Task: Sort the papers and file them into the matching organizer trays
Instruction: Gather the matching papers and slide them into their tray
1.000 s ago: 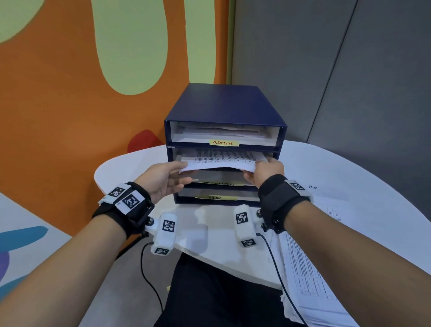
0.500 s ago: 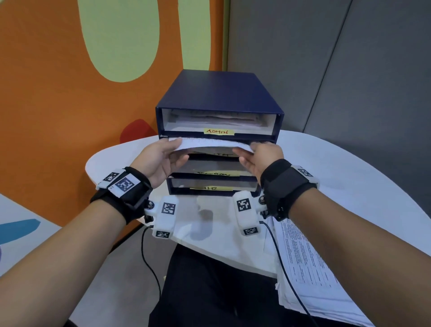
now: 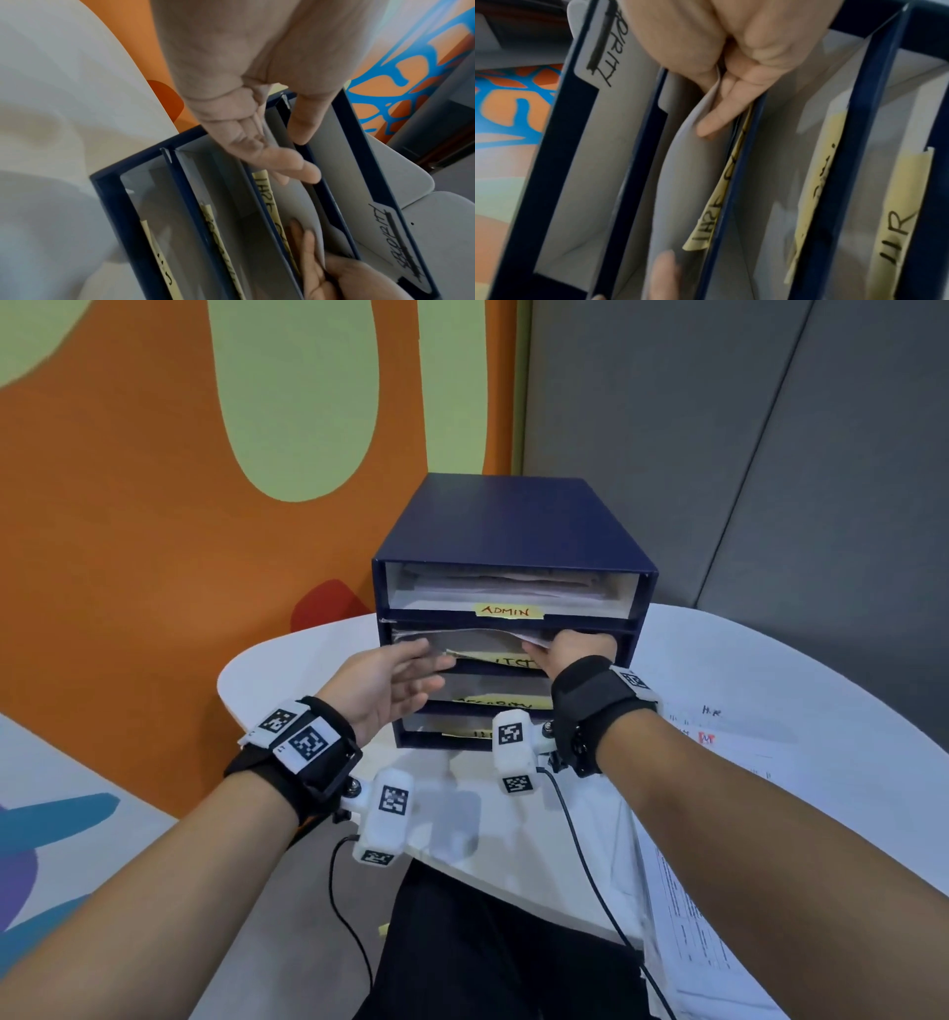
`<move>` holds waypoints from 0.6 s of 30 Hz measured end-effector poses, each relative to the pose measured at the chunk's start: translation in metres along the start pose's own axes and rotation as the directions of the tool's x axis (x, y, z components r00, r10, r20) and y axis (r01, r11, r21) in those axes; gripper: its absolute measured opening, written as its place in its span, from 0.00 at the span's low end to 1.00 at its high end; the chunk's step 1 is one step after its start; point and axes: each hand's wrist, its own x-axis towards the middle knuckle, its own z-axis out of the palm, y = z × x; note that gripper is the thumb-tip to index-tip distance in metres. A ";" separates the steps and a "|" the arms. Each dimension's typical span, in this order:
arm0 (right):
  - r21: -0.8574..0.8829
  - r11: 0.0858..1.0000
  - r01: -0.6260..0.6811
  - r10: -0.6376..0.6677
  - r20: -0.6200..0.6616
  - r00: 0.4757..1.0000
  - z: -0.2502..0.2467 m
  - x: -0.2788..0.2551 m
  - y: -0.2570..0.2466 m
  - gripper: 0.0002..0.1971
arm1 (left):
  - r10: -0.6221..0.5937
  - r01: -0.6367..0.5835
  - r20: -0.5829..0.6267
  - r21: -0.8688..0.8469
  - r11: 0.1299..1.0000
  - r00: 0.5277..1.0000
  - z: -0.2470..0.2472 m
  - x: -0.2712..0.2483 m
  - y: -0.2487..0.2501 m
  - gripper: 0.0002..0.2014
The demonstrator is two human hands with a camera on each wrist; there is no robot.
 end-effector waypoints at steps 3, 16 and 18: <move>0.076 0.995 0.067 -0.072 0.057 0.996 0.003 0.014 0.003 0.25 | 0.002 -0.002 0.039 0.014 1.000 0.999 0.000 0.001 -0.001 0.10; 0.365 0.923 0.121 -0.106 -0.060 0.993 -0.015 0.005 0.040 0.07 | -0.023 0.026 -0.080 0.038 0.999 0.997 0.001 0.014 -0.010 0.14; 0.166 0.942 0.291 -0.281 -0.079 0.956 -0.013 -0.003 0.042 0.05 | -0.026 0.030 -0.090 0.047 0.998 0.996 0.003 0.014 -0.009 0.11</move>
